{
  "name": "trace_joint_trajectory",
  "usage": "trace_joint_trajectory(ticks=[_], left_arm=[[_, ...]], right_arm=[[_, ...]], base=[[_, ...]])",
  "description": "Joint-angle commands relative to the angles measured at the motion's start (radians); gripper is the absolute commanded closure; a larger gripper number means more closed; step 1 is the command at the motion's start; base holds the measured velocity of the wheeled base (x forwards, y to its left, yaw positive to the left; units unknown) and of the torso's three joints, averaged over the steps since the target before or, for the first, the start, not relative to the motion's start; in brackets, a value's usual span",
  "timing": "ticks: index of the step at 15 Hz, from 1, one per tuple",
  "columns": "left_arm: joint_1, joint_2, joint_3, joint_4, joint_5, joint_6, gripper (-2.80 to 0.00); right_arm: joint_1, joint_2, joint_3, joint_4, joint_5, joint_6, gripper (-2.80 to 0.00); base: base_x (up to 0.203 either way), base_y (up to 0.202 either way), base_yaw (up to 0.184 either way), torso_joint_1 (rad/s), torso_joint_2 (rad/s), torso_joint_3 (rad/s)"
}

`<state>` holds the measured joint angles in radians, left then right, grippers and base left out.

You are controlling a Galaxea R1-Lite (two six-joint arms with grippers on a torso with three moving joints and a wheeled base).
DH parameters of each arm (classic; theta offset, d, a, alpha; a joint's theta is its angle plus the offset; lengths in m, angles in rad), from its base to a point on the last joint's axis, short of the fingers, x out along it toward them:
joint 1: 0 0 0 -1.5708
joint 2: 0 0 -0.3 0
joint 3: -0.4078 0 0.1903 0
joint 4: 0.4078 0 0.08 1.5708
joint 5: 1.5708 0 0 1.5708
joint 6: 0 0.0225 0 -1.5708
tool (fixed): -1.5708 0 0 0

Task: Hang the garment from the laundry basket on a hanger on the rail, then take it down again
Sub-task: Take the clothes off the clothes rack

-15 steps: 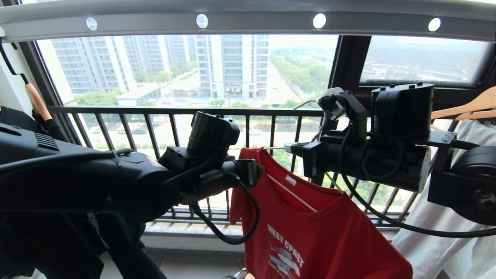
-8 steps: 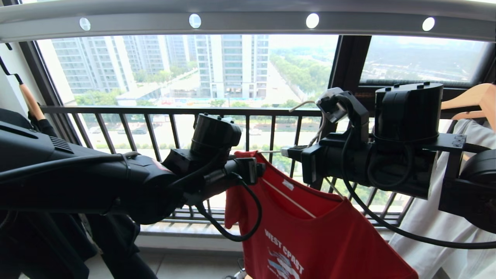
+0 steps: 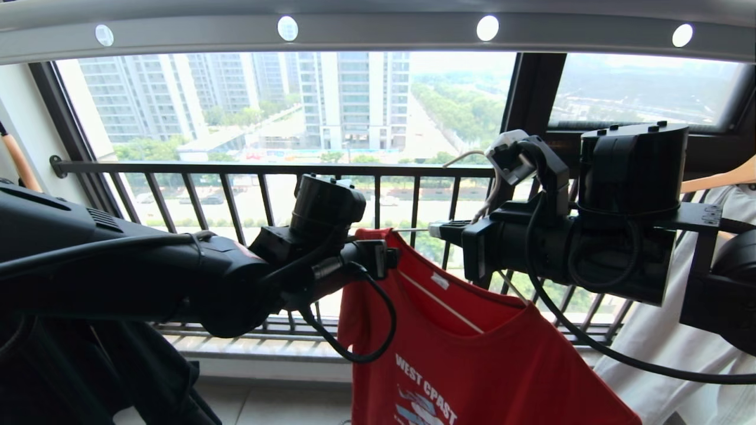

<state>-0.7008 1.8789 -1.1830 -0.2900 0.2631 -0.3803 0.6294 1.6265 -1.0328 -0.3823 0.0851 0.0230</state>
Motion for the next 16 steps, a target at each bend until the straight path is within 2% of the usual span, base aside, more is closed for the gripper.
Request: trace_joint_trajectory(ticks=[1,3,7,8,9,16], left_arm=[[0.011,-0.001,-0.005,-0.003,0.016,0.002,-2.8],[0.038,0.005,-0.029,-0.003,0.062,0.013,-2.8],[0.049,0.003,-0.035,-0.001,0.062,0.015,-2.8],[0.049,0.005,-0.035,-0.001,0.062,0.015,-0.67],[0.049,0.005,-0.035,-0.001,0.064,0.015,0.0],[0.052,-0.01,-0.035,-0.003,0.063,0.014,0.0]], right_arm=[[0.0,-0.002,-0.001,-0.003,0.001,0.0,0.0],[0.0,0.004,0.0,-0.003,0.001,0.0,0.0],[0.0,0.006,0.0,-0.004,0.001,0.0,0.0],[0.0,0.006,-0.001,-0.004,0.001,0.0,0.0],[0.0,0.006,-0.001,-0.005,0.001,0.0,0.0],[-0.002,0.009,-0.004,-0.007,-0.005,0.0,0.0]], base=[[0.0,0.0,0.0,0.0,0.0,0.0],[0.0,0.0,0.0,0.0,0.0,0.0],[0.0,0.0,0.0,0.0,0.0,0.0],[0.0,0.0,0.0,0.0,0.0,0.0],[0.0,0.0,0.0,0.0,0.0,0.0],[0.0,0.0,0.0,0.0,0.0,0.0]])
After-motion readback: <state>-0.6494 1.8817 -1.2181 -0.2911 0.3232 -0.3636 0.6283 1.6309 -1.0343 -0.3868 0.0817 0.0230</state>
